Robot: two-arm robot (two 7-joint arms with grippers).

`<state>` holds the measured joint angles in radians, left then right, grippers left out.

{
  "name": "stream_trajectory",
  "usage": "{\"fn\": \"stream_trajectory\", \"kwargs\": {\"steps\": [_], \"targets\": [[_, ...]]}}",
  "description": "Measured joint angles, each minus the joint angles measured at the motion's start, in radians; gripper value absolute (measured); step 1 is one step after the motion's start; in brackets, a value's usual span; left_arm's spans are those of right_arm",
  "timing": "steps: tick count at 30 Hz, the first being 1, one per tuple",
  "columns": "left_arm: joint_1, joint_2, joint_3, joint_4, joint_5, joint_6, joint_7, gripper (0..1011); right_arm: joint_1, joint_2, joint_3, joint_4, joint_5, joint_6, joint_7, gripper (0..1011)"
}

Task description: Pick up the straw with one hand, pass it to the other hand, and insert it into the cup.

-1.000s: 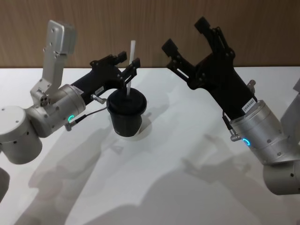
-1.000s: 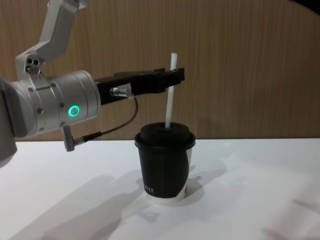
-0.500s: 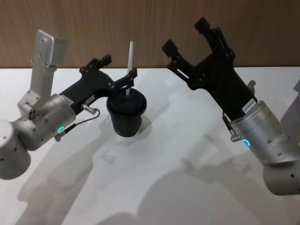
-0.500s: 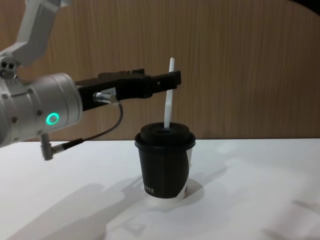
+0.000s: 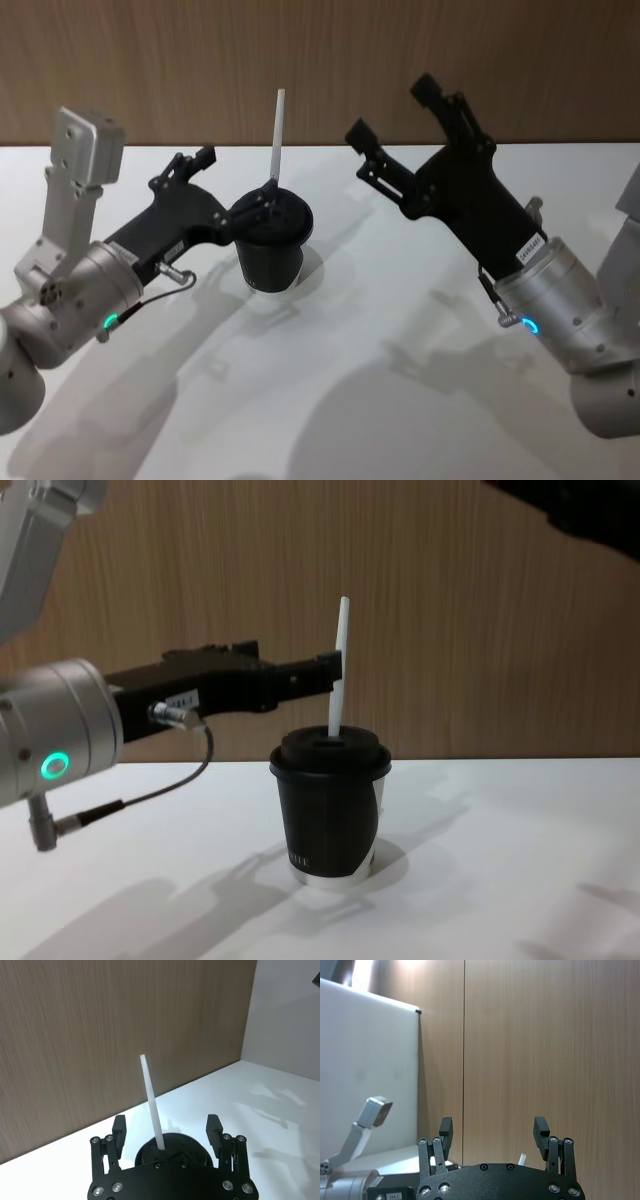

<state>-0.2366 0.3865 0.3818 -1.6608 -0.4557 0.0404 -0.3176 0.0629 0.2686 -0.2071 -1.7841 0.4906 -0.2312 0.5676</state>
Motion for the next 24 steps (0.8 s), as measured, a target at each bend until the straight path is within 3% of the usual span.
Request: {"fn": "stream_trajectory", "kwargs": {"steps": [12, 24], "targets": [[0.056, -0.012, -0.007, -0.014, 0.028, -0.042, 0.026, 1000, -0.033, 0.039, 0.004, 0.0, -0.004, 0.038, -0.013, 1001], [0.077, -0.026, -0.009, -0.014, 0.043, -0.073, 0.034, 1000, -0.046, 0.054, 0.006, 0.0, -0.006, 0.051, -0.017, 1001]]}}
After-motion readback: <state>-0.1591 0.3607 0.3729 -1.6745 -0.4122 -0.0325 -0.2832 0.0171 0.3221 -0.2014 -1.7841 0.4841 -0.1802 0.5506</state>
